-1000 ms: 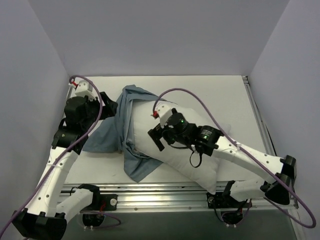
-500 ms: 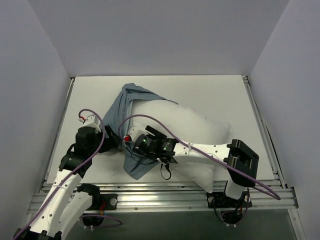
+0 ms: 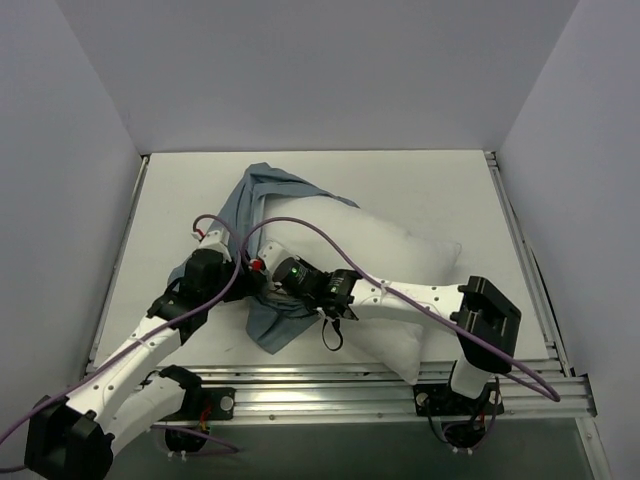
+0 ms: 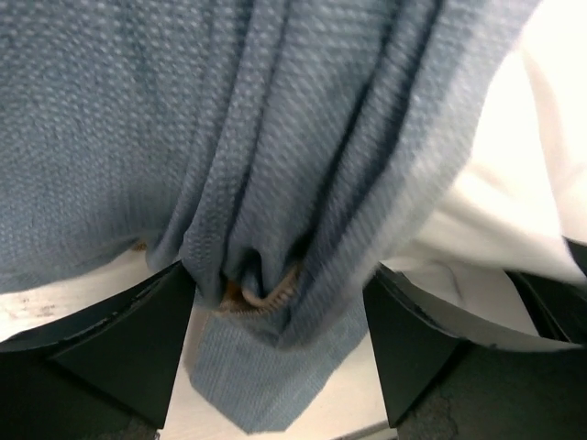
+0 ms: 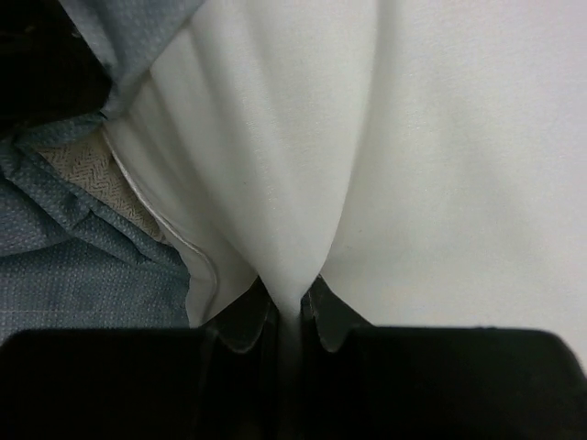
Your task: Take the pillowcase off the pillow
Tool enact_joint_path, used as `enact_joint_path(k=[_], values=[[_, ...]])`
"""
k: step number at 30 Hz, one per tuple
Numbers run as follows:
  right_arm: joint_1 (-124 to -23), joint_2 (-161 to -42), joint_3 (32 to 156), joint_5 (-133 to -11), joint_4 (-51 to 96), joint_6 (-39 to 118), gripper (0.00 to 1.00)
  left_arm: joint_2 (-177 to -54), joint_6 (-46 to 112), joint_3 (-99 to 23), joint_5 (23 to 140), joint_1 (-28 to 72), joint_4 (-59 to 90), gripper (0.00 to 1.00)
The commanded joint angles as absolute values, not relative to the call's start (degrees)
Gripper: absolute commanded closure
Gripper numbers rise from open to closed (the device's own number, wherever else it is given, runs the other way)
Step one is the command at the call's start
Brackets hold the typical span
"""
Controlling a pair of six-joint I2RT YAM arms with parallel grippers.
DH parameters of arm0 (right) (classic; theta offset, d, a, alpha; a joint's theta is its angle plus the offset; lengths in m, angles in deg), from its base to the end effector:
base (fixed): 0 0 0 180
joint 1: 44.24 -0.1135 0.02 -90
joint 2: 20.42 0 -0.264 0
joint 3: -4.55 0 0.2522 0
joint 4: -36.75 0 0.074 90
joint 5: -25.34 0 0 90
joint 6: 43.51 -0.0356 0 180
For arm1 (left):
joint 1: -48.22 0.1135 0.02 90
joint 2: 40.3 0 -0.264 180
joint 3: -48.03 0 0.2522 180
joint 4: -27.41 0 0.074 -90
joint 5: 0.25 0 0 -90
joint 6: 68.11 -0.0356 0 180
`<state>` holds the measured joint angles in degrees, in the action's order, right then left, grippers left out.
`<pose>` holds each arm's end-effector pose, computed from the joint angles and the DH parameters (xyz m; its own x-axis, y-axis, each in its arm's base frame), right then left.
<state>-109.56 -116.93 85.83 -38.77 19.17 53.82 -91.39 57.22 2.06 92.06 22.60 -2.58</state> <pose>0.1738 0.3410 0.2521 -0.1397 -0.5788 -0.8034 -0.6877 0.6405 -0.3419 0.1765 -0.0830 0.2334 -0.6557 -0.3264 -0.6808 0.0283 0.8905 -0.4542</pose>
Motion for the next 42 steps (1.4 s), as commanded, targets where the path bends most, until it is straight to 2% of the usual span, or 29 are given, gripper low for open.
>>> enact_joint_path(k=[1,2,4,6,7,10,18,22,28,32,33,34,37,38,41,42], values=[[-109.11,-113.68,87.91,-41.81,16.4,52.12,1.0,-94.44,57.05,1.83,96.51,22.12,4.24,0.22],[-108.93,-112.37,88.18,-41.28,16.13,52.03,1.0,-94.97,57.13,1.66,97.39,22.03,4.42,0.25],[-108.32,-110.87,88.36,-40.75,15.34,51.94,1.0,-95.59,57.4,1.48,99.76,22.12,3.9,0.43],[-107.27,-107.72,88.36,-40.48,14.47,51.42,1.0,-95.24,57.49,1.66,102.84,22.12,3.89,0.57],[-106.04,-106.57,88.27,-40.66,14.2,51.15,1.0,-94.97,57.49,1.66,103.81,22.12,3.81,0.73],[-103.32,-100.6,88.18,-43.38,13.41,50.01,1.0,-94.18,57.49,1.22,109.16,22.21,2.05,0.85],[-93.74,-86.18,88.71,-57.25,10.95,48.08,1.0,-89.0,59.42,0.43,124.8,22.65,1.69,0.85],[-89.6,-82.04,87.57,-63.83,9.81,47.28,1.0,-88.64,59.42,-0.45,127.28,24.14,3.28,0.82],[-86.08,-80.01,83.53,-74.49,10.5,44.58,1.0,-93.56,54.95,-3.61,118.6,25.9,10.56,0.82],[-85.99,-81.15,80.1,-81.43,17.86,38.17,1.0,-100.22,51.87,-8.08,107.54,25.64,16.89,0.82],[-85.99,-81.59,79.75,-83.44,19.19,37.19,1.0,-101.29,50.9,-9.14,106.46,25.55,16.99,0.76],[-86.08,-82.03,79.74,-84.25,20.34,36.31,1.0,-102.0,50.63,-10.2,105.58,25.46,16.9,0.59],[-86.08,-84.23,80.97,-85.66,24.29,33.14,1.0,-102.71,50.72,-12.58,102.24,24.93,15.5,0.32],[-86.17,-85.45,82.28,-85.49,25.0,32.7,1.0,-101.31,50.89,-12.49,101.45,24.67,15.32,0.19],[-86.08,-87.47,84.74,-84.17,24.92,32.34,1.0,-96.84,52.12,-10.83,98.9,23.7,13.75,0.05],[-86.08,-88.09,86.41,-83.91,24.75,32.25,1.0,-95.43,53.6,-10.04,98.2,23.44,11.65,0.04]])
